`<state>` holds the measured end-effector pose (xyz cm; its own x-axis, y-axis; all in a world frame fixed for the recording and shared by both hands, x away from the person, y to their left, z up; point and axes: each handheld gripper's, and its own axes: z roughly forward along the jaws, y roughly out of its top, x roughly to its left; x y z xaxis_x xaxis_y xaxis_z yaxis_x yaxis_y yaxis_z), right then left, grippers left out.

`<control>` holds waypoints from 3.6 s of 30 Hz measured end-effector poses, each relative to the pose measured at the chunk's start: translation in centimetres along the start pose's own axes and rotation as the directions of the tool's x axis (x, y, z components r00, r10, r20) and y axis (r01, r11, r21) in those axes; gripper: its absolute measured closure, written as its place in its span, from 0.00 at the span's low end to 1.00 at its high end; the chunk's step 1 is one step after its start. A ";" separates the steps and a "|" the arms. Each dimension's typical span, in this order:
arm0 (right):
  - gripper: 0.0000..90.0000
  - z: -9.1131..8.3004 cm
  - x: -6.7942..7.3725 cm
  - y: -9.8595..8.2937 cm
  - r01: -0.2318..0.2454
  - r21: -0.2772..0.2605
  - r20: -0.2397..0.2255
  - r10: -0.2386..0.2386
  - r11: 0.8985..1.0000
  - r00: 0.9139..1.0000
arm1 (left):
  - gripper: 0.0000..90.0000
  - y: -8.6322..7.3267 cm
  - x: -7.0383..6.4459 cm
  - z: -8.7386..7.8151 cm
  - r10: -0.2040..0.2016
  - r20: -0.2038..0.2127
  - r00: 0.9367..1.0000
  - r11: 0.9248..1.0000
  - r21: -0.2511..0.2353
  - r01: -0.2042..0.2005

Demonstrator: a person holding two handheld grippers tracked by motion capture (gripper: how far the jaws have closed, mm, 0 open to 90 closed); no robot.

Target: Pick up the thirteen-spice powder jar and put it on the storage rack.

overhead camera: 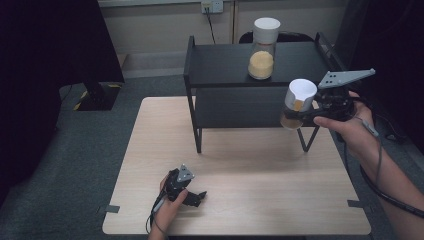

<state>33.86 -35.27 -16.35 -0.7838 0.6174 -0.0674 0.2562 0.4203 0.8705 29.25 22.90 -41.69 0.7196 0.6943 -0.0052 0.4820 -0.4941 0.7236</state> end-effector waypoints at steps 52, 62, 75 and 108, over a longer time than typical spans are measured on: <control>0.34 -2.1 -1.7 8.9 -0.050 -0.048 0.121 0.055 0.998 0.991 | 0.00 0.0 0.0 0.0 -0.001 0.000 1.000 1.000 0.000 0.001; 0.34 -0.9 -2.2 10.0 -0.068 -0.028 0.178 0.071 0.997 0.981 | 0.00 0.0 -0.1 0.0 -0.003 -0.002 1.000 1.000 0.000 0.003; 0.34 0.5 -3.6 9.9 -0.108 -0.020 0.220 0.110 0.994 0.969 | 0.00 0.0 -0.1 0.0 -0.003 -0.002 1.000 1.000 0.000 0.003; 0.30 1.9 -4.3 9.6 -0.153 -0.039 0.228 0.158 0.987 0.961 | 0.00 0.0 -0.1 0.0 -0.003 -0.003 1.000 1.000 0.000 0.003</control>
<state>40.74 -32.59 -8.63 -0.5836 0.8112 -0.0382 0.3512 0.2945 0.8888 29.18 22.84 -41.69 0.7167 0.6974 -0.0054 0.4841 -0.4919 0.7237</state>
